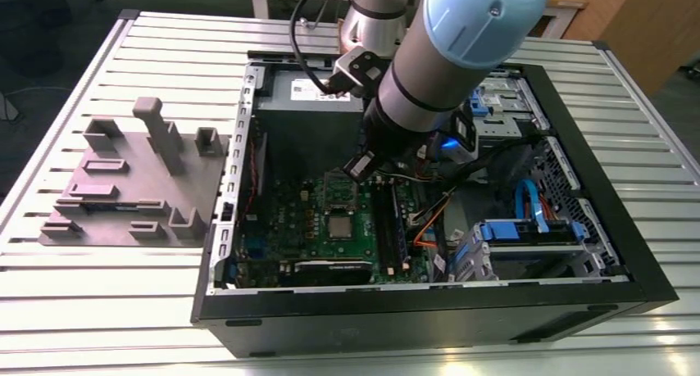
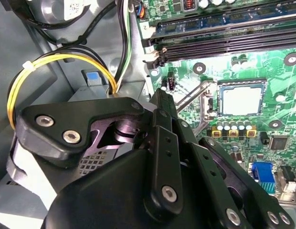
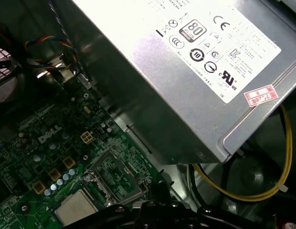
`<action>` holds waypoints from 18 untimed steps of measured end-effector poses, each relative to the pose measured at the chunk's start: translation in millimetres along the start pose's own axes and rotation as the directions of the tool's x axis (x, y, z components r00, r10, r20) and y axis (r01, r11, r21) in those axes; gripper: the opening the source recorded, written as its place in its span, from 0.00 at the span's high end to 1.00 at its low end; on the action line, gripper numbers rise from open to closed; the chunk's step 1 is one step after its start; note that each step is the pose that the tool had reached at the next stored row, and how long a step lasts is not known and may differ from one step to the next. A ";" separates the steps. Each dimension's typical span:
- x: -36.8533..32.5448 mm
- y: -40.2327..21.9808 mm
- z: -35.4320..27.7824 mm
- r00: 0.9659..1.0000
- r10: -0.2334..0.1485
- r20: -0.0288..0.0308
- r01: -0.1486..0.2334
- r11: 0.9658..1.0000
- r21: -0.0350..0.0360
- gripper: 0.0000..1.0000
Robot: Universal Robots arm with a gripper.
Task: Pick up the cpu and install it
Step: 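Close the cpu cover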
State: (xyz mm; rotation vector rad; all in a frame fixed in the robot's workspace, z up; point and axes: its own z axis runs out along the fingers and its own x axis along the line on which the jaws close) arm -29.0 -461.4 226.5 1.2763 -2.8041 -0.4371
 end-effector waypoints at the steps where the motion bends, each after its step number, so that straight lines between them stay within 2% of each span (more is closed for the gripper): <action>1: 0.0 0.0 -0.2 1.000 0.000 -0.002 0.000 1.000 0.001 0.89; 12: -0.3 1.5 -4.9 1.000 0.002 -0.008 -0.001 1.000 0.007 0.89; 18: -0.3 1.9 -6.0 1.000 0.004 -0.018 -0.003 1.000 0.016 0.89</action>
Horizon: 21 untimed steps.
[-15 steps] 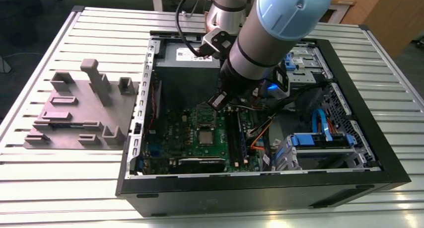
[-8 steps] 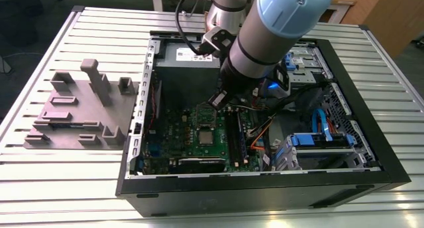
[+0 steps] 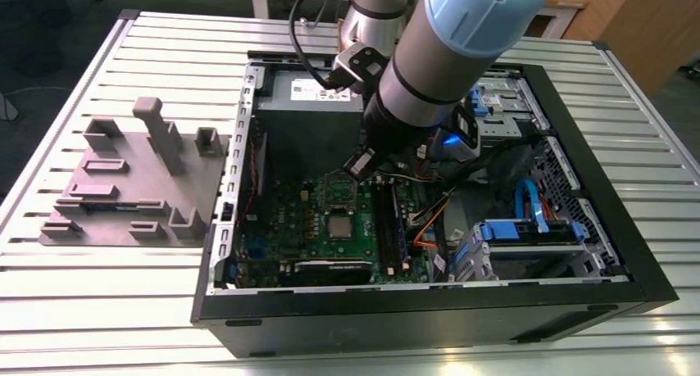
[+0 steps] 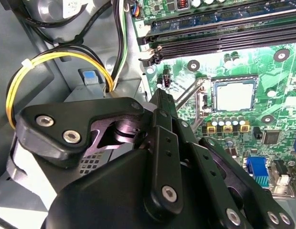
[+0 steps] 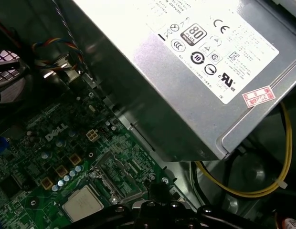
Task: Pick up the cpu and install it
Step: 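Close the cpu cover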
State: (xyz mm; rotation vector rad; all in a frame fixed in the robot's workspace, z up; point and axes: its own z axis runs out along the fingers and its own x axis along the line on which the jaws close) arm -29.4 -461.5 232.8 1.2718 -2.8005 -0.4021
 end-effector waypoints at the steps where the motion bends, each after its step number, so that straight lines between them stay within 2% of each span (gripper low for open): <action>1: 0.0 0.1 -0.2 1.000 0.000 -0.001 0.000 1.000 0.001 0.89; 21: 1.9 4.2 -5.2 1.000 -0.006 -0.005 0.007 1.000 0.002 0.89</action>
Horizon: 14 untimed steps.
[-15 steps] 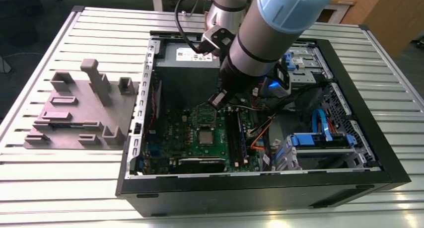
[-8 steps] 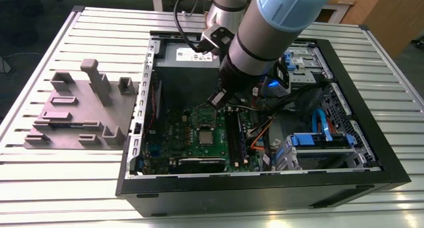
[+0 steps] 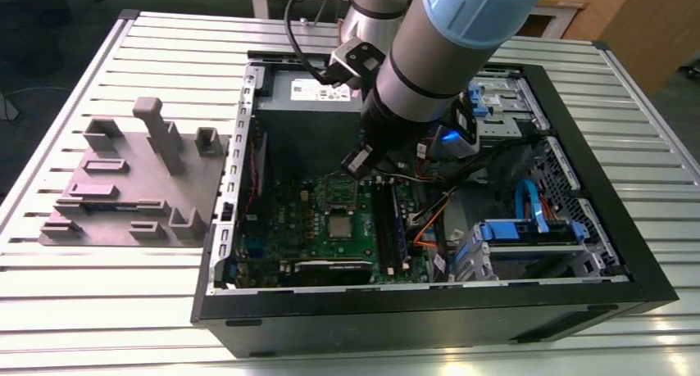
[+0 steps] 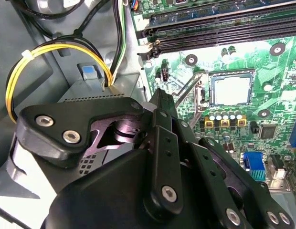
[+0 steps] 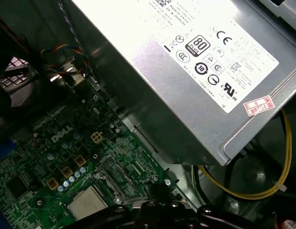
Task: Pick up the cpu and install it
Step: 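Close the cpu cover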
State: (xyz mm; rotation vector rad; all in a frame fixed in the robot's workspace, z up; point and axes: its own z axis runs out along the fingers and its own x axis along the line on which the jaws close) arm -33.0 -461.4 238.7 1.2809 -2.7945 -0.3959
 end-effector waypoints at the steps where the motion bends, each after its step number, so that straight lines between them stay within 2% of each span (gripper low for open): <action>1: 0.0 0.0 0.0 1.000 0.000 0.000 0.000 1.000 0.000 0.89; 14: 0.1 0.9 -2.4 1.000 -0.007 -0.002 0.007 1.000 0.000 0.89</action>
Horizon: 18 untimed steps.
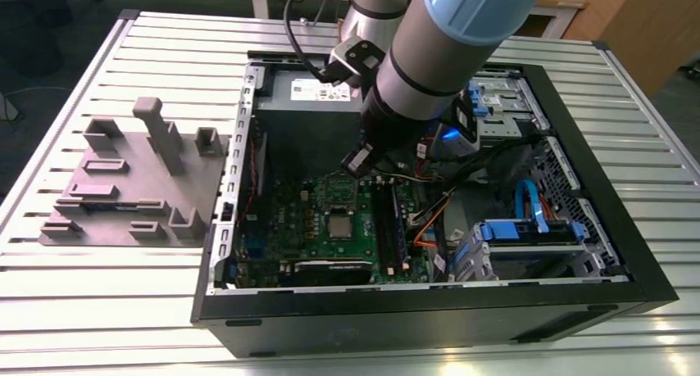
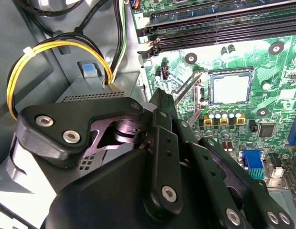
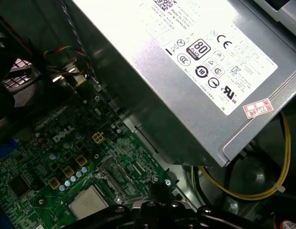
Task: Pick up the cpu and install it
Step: 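Close the cpu cover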
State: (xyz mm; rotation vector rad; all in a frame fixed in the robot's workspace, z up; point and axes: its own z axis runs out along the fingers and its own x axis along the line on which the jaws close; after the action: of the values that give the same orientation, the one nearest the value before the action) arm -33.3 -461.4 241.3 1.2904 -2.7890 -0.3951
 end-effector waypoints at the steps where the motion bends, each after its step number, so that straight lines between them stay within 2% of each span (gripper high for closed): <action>1: 0.0 0.1 -0.2 1.000 0.000 0.000 0.000 1.000 0.000 0.89; 8: 0.2 0.6 -1.1 1.000 -0.004 -0.001 0.004 1.000 0.000 0.89; 18: 3.3 -1.5 -1.9 1.000 -0.017 -0.006 0.017 1.000 0.000 0.89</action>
State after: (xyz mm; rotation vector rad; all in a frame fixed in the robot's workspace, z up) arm -34.0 -465.2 242.5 1.3137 -2.7751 -0.3915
